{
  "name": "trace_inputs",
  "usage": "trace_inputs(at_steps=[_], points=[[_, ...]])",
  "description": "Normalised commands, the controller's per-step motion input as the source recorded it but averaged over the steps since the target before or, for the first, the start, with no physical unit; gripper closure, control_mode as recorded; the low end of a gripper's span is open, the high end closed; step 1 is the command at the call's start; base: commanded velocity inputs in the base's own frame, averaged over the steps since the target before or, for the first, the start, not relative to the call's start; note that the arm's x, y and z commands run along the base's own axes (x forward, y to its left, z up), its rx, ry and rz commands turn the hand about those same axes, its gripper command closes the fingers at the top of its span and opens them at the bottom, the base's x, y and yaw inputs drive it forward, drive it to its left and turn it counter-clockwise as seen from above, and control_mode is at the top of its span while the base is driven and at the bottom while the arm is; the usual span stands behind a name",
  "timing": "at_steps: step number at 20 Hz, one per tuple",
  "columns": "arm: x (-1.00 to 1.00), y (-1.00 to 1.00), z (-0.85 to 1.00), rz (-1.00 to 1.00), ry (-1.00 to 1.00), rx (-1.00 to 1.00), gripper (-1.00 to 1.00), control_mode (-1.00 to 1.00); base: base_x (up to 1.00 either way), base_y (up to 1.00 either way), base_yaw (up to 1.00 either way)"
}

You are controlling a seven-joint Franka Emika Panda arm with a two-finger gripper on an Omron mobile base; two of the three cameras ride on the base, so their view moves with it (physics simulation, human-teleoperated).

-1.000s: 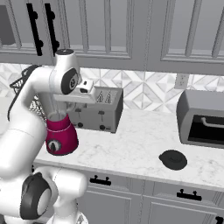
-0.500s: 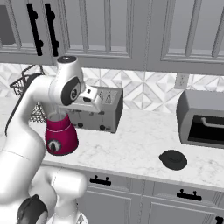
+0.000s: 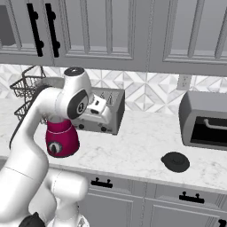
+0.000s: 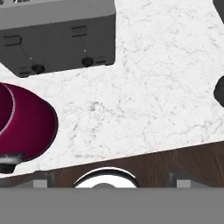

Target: Close the lid blender by securely placing the lid on top.

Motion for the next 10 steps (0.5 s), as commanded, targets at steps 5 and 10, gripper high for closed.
trace_inputs(at_steps=[5, 10], points=[[0.00, -0.43, -0.25, -0.14, 0.00, 0.00, -1.00, -1.00, 0.00, 0.00, 0.00], [0.00, -0.39, -0.17, -0.09, 0.00, 0.00, -1.00, -1.00, 0.00, 0.00, 0.00]])
